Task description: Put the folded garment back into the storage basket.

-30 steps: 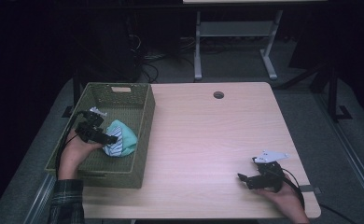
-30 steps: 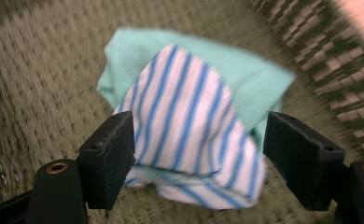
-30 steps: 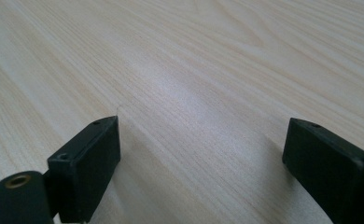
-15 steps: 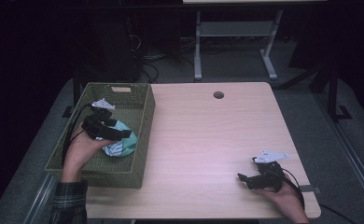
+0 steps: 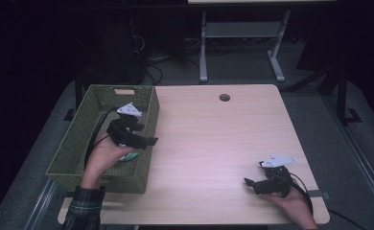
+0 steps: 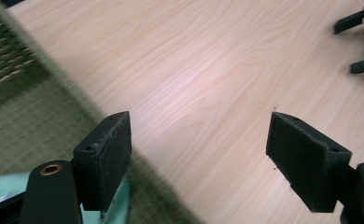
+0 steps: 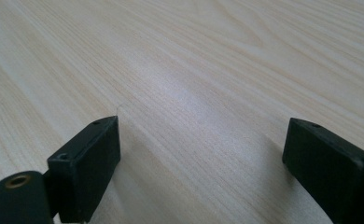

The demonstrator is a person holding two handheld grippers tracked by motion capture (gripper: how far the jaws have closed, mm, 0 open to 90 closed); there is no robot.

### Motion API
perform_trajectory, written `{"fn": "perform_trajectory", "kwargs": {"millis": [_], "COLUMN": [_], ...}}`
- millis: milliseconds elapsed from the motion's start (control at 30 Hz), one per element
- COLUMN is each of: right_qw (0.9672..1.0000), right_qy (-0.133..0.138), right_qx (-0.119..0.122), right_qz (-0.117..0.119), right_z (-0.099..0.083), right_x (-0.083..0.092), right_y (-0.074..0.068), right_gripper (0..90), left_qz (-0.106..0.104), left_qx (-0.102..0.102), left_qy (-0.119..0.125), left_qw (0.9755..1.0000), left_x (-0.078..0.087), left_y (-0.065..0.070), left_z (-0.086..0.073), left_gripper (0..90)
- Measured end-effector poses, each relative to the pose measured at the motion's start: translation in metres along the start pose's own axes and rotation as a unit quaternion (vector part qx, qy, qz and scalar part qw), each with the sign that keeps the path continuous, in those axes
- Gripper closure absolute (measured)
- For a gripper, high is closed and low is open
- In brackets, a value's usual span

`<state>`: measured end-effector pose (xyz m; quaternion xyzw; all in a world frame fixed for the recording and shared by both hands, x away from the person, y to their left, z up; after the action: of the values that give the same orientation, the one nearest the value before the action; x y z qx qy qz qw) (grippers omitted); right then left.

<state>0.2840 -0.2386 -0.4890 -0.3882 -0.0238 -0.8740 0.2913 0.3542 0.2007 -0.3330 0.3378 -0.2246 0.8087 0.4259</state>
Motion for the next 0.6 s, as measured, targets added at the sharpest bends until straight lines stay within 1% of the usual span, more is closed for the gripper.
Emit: {"fn": "perform_trajectory", "kwargs": {"millis": [167, 233, 300, 400, 433, 467, 600], "right_qw": [1.0000, 1.0000, 1.0000, 1.0000, 1.0000, 1.0000, 1.0000], "right_qy": [0.000, 0.000, 0.000, 0.000, 0.000, 0.000, 0.000], "right_qx": [0.001, 0.000, 0.000, 0.000, 0.000, 0.000, 0.000], "right_qz": [0.000, 0.000, 0.000, 0.000, 0.000, 0.000, 0.000], "right_z": [0.000, 0.000, 0.000, 0.000, 0.000, 0.000, 0.000], "right_x": [0.000, 0.000, 0.000, 0.000, 0.000, 0.000, 0.000], "right_y": [0.000, 0.000, 0.000, 0.000, 0.000, 0.000, 0.000], "right_gripper": [10.6, 10.6, 10.6, 10.6, 10.6, 10.6, 10.6], "left_qz": [-0.011, -0.019, -0.025, -0.027, -0.028, -0.030, -0.038], "left_qx": [-0.009, -0.020, -0.025, -0.036, -0.043, -0.044, -0.062], "left_qy": [0.006, 0.003, 0.006, 0.011, 0.009, 0.008, 0.002], "left_qw": [0.9999, 0.9996, 0.9994, 0.9989, 0.9986, 0.9985, 0.9973], "left_x": [-0.013, -0.020, -0.025, -0.035, -0.037, -0.041, -0.056], "left_y": [0.013, 0.019, 0.024, 0.033, 0.035, 0.039, 0.050], "left_z": [0.008, 0.012, 0.014, 0.018, 0.019, 0.020, 0.021], "left_gripper": [21.8, 21.8, 21.6, 20.7, 20.4, 19.9, 18.4]}}
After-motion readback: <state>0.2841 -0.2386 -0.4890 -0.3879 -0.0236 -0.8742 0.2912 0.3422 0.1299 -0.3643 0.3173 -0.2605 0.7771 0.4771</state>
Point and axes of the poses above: each handheld gripper's, and its own axes: x roughly backward along the jaws, z roughly out of its top, y roughly to its right, the point moved 1 cm from there along -x, roughly forward along the jaws, and after that the axes turned 12 degrees about -x, right-handed, at the moved point
